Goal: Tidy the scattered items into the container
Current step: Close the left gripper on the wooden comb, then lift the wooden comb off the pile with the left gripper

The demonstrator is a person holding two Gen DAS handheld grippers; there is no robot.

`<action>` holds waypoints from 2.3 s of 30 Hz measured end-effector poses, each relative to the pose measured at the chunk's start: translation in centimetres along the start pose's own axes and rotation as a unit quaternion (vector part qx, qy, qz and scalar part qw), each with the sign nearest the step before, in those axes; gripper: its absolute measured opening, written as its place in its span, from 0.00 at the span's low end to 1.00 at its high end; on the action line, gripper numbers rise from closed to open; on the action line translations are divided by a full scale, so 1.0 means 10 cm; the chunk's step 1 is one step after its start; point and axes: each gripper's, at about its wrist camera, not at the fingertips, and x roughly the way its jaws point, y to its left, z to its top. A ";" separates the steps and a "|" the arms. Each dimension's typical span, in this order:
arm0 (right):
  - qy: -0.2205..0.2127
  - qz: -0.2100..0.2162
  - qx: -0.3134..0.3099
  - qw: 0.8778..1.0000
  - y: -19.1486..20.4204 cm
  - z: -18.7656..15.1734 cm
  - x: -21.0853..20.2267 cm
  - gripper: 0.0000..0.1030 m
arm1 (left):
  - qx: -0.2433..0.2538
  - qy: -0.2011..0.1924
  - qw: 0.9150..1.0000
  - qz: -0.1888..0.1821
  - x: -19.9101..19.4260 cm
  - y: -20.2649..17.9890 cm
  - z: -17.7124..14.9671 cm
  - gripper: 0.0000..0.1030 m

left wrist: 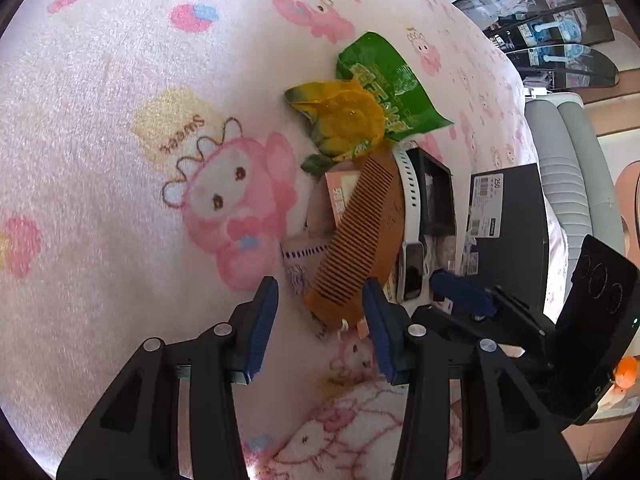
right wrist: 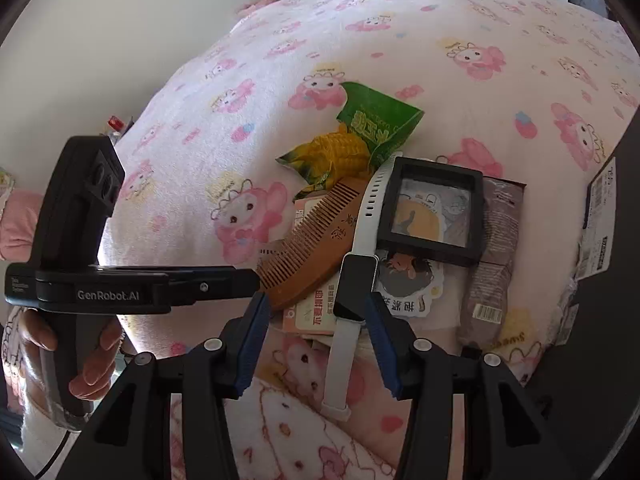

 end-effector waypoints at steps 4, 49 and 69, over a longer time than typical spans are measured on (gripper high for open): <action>0.016 0.008 0.001 1.000 0.01 0.08 0.24 0.44 | -0.024 0.010 0.999 -0.047 0.17 0.11 0.11 0.42; 0.014 0.043 0.004 0.999 0.11 0.12 0.38 0.25 | -0.028 0.006 0.997 -0.073 0.23 0.13 0.09 0.23; -0.017 0.068 0.017 0.997 0.02 -0.27 -0.27 0.18 | -0.038 -0.007 0.997 -0.061 0.07 -0.13 -0.08 0.32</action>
